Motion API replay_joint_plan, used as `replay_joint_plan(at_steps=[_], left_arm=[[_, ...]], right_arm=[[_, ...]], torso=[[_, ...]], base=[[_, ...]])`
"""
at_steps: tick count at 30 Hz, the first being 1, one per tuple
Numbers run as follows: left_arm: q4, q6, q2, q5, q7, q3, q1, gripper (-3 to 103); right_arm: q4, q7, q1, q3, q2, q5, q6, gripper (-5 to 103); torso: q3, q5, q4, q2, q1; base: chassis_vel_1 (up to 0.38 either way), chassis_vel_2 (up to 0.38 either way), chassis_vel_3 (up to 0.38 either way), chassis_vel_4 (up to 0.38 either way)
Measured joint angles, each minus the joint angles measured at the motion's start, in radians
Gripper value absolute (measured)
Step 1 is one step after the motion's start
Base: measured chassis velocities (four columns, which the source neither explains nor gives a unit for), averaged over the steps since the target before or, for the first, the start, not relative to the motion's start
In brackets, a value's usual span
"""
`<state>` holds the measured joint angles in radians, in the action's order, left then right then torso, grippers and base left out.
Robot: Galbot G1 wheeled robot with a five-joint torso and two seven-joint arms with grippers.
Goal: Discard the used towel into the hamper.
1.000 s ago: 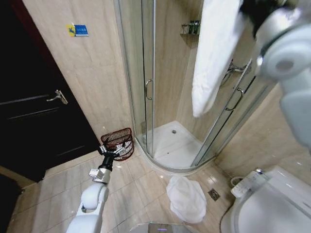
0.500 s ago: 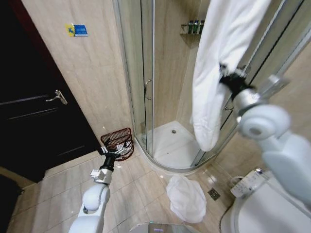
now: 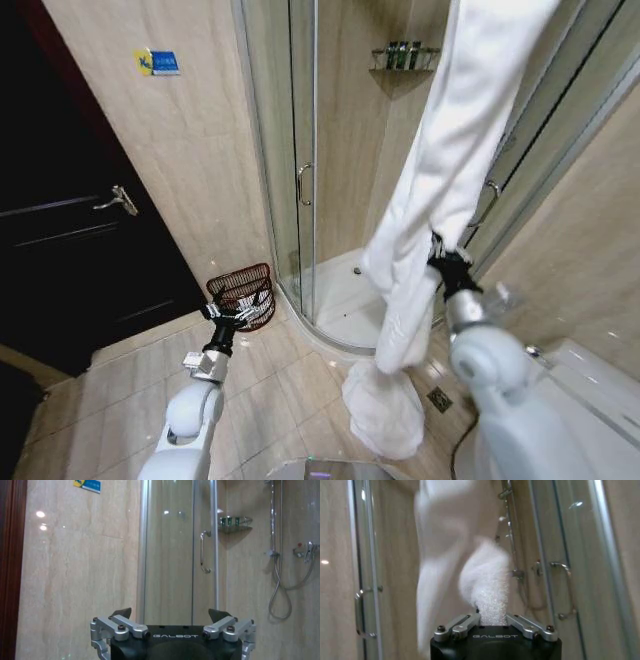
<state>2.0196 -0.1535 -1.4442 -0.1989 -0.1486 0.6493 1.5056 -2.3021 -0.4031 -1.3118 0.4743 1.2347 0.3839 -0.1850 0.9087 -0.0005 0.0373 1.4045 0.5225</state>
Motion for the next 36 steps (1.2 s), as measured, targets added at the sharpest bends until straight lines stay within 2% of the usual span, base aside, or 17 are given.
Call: replay_joint_plan(at_steps=[5, 12, 21, 36], left_arm=[[0.002, -0.006, 0.01, -0.015, -0.001, 0.006, 0.002, 100], [-0.001, -0.018, 0.012, -0.022, -0.002, 0.003, 0.003, 100], [0.005, -0.026, 0.013, -0.022, -0.003, -0.001, 0.006, 100], [0.004, -0.033, 0.015, -0.026, 0.005, 0.0, 0.005, 100]], right_arm=[[-0.007, 0.002, -0.08, -0.025, 0.09, -0.129, 0.061, 6], [-0.071, 0.036, -0.119, -0.04, 0.119, -0.254, 0.103, 6], [-0.112, 0.044, -0.129, 0.0, 0.084, -0.226, 0.095, 6], [-0.13, 0.04, -0.144, -0.004, 0.093, -0.23, 0.096, 6]], torso=[[0.0, 0.0006, 0.0001, 0.0, 0.0], [0.0, 0.0004, 0.0001, 0.0, 0.0], [0.0, 0.0005, 0.0001, 0.0, 0.0], [0.0, 0.0004, 0.0001, 0.0, 0.0]], base=[[0.0, 0.0, 0.0, 0.0], [0.0, 0.0, 0.0, 0.0], [0.0, 0.0, 0.0, 0.0], [0.0, 0.0, 0.0, 0.0]])
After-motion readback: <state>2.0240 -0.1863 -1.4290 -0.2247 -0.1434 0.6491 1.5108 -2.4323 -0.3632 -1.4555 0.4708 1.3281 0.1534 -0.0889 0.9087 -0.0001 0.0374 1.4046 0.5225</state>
